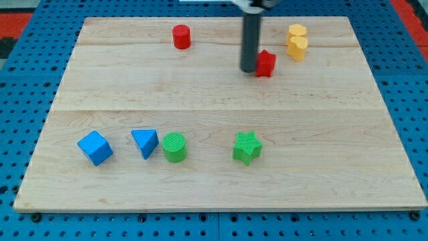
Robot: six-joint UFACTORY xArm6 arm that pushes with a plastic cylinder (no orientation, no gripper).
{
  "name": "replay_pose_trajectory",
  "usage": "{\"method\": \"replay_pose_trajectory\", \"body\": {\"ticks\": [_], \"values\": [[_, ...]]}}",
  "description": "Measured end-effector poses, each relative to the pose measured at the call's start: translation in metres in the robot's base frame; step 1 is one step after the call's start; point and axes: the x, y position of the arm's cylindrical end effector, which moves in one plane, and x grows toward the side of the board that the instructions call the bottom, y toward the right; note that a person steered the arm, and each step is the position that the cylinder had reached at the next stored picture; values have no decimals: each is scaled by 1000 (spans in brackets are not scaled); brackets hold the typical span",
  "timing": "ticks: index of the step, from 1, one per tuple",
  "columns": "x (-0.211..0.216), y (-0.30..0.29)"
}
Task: Push the red star towards center right
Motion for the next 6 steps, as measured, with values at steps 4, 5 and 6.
{"method": "replay_pose_trajectory", "body": {"ticks": [4, 5, 6], "values": [[-25, 39], [-25, 53], [-13, 35]]}}
